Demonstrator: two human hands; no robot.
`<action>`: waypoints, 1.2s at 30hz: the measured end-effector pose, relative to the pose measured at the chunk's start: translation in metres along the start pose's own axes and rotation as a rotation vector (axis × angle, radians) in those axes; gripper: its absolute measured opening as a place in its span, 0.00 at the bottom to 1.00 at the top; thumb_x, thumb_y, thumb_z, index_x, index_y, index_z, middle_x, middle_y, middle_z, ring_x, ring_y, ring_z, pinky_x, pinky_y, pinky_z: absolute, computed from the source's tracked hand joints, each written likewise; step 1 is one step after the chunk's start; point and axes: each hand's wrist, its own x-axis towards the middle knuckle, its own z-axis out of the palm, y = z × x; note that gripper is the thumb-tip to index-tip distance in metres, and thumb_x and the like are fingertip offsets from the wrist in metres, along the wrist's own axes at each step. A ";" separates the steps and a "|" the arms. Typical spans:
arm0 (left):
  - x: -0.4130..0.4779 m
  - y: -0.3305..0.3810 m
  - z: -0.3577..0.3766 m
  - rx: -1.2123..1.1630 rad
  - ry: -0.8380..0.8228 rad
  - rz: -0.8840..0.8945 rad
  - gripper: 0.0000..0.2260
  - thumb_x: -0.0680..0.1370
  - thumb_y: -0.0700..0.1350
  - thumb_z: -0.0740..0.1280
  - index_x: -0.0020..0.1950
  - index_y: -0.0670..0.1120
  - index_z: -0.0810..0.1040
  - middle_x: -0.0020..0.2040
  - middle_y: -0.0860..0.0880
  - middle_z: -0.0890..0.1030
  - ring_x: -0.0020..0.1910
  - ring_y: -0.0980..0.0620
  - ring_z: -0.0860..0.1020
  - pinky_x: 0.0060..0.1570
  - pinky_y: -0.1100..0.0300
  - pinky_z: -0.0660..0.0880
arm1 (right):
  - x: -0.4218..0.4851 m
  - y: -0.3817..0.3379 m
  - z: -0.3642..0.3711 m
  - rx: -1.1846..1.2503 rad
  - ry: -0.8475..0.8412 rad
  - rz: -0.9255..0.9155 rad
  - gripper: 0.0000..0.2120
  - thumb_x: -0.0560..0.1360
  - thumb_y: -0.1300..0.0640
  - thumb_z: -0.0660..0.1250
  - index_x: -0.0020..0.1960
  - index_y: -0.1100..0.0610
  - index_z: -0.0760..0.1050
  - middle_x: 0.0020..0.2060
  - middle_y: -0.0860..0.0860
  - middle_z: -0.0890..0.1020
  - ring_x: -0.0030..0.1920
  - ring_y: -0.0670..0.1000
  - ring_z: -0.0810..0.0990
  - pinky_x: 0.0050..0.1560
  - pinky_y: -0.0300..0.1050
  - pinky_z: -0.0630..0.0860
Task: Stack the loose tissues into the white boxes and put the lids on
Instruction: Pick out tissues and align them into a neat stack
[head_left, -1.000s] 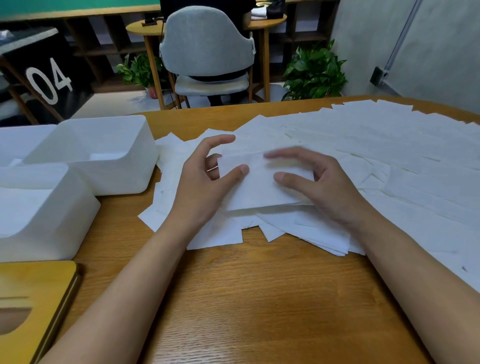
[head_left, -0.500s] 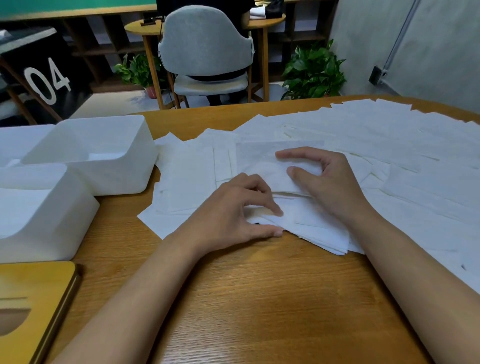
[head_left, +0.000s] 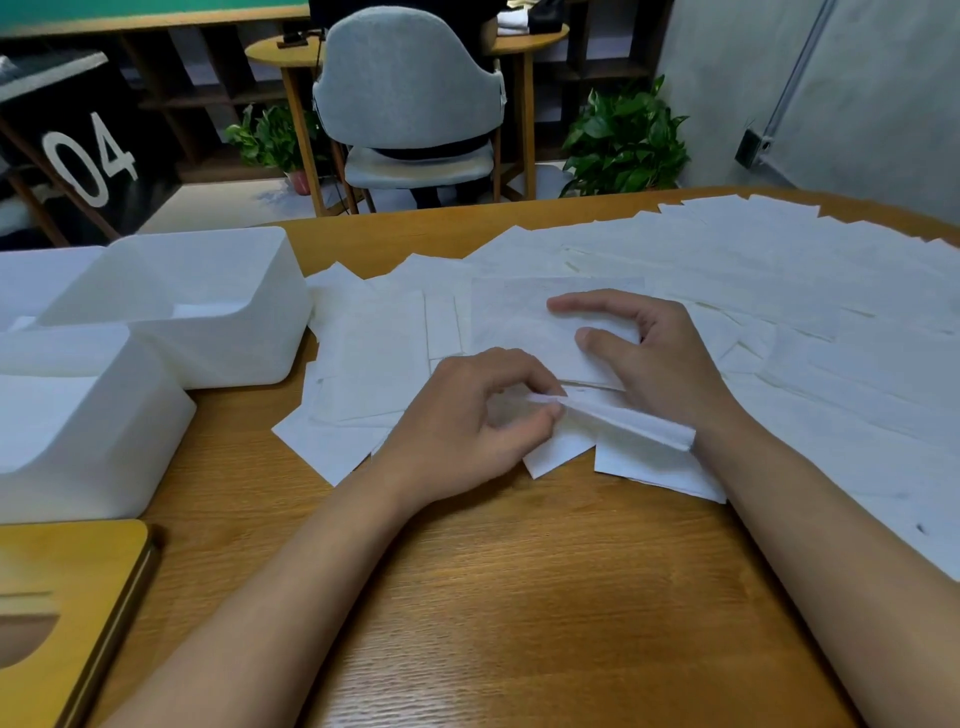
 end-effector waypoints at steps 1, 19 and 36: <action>0.000 0.002 -0.003 -0.048 0.035 -0.026 0.01 0.80 0.42 0.73 0.50 0.48 0.84 0.46 0.55 0.84 0.50 0.53 0.82 0.50 0.59 0.76 | 0.000 -0.001 -0.001 0.043 -0.010 0.010 0.17 0.80 0.68 0.67 0.59 0.50 0.86 0.57 0.38 0.86 0.62 0.36 0.80 0.63 0.30 0.73; 0.007 -0.012 -0.041 -0.142 0.271 -0.259 0.11 0.76 0.51 0.78 0.58 0.55 0.86 0.48 0.52 0.87 0.46 0.51 0.84 0.44 0.50 0.83 | -0.009 -0.010 0.007 0.137 -0.120 0.063 0.09 0.77 0.55 0.75 0.57 0.51 0.84 0.50 0.45 0.88 0.50 0.45 0.87 0.49 0.36 0.81; 0.009 0.001 -0.028 -0.394 0.271 -0.351 0.20 0.79 0.46 0.75 0.70 0.58 0.77 0.55 0.57 0.85 0.52 0.60 0.84 0.47 0.64 0.81 | -0.004 -0.007 0.004 0.234 -0.083 -0.047 0.30 0.80 0.60 0.72 0.75 0.40 0.65 0.70 0.46 0.76 0.65 0.50 0.81 0.63 0.55 0.82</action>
